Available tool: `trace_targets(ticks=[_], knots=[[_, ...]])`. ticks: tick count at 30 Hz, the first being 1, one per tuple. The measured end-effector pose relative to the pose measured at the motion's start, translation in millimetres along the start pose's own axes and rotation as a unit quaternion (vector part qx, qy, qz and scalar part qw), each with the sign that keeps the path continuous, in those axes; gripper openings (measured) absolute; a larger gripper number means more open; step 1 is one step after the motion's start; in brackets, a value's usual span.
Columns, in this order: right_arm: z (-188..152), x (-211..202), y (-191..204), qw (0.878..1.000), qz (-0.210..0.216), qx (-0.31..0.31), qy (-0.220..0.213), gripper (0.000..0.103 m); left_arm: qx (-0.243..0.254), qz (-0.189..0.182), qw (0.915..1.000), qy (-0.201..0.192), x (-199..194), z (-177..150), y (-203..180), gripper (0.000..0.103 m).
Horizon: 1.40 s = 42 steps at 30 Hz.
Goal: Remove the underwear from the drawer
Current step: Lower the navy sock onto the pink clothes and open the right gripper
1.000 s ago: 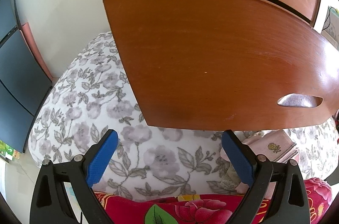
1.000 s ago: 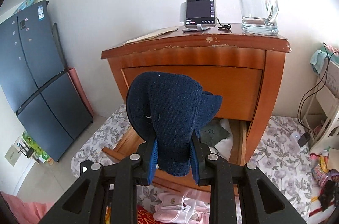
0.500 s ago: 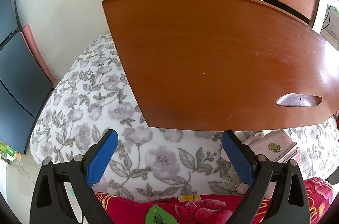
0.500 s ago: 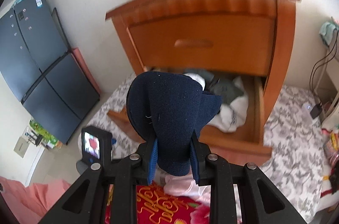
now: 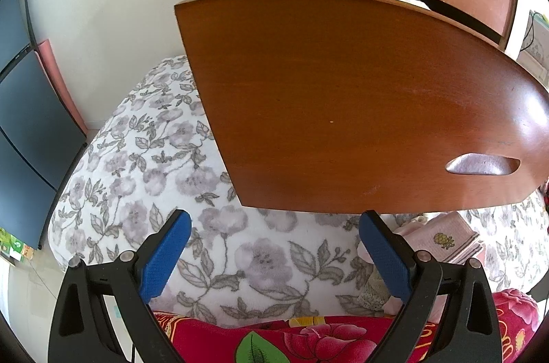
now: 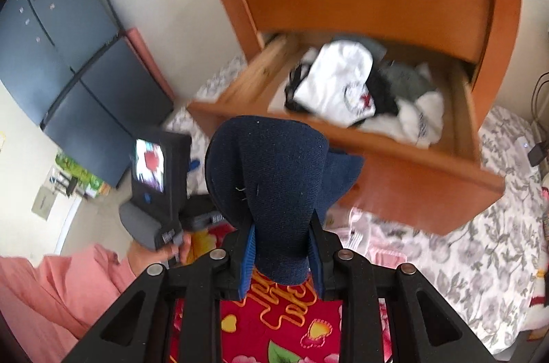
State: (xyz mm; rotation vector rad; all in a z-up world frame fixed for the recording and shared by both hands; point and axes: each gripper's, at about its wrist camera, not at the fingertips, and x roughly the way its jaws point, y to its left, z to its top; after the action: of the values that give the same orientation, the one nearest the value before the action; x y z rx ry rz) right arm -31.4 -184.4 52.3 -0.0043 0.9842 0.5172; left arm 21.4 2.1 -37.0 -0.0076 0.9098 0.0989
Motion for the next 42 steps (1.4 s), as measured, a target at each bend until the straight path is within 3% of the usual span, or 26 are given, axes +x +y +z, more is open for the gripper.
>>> trace_targets(ticks=[7, 13, 24, 37, 42], knots=[[-21, 44, -15, 0.997, -0.015, 0.023, 0.070, 0.029, -0.003, -0.003, 1.0000, 0.001, 0, 0, 1, 0.098], [-29, 74, -41, 0.992, -0.040, 0.058, 0.104, 0.029, -0.006, -0.005, 1.0000, 0.001, 1, 1, 3, 0.098], [-31, 108, -69, 0.985, -0.058, 0.087, 0.136, 0.029, -0.008, -0.009, 0.9999, 0.006, 2, 1, 3, 0.098], [-25, 123, -73, 0.981, -0.066, 0.099, 0.153, 0.031, -0.009, -0.015, 0.9998, 0.013, 5, 1, 4, 0.098], [-24, 131, -72, 0.979, -0.075, 0.104, 0.156, 0.037, -0.009, -0.015, 0.9998, 0.014, 5, 1, 4, 0.098]])
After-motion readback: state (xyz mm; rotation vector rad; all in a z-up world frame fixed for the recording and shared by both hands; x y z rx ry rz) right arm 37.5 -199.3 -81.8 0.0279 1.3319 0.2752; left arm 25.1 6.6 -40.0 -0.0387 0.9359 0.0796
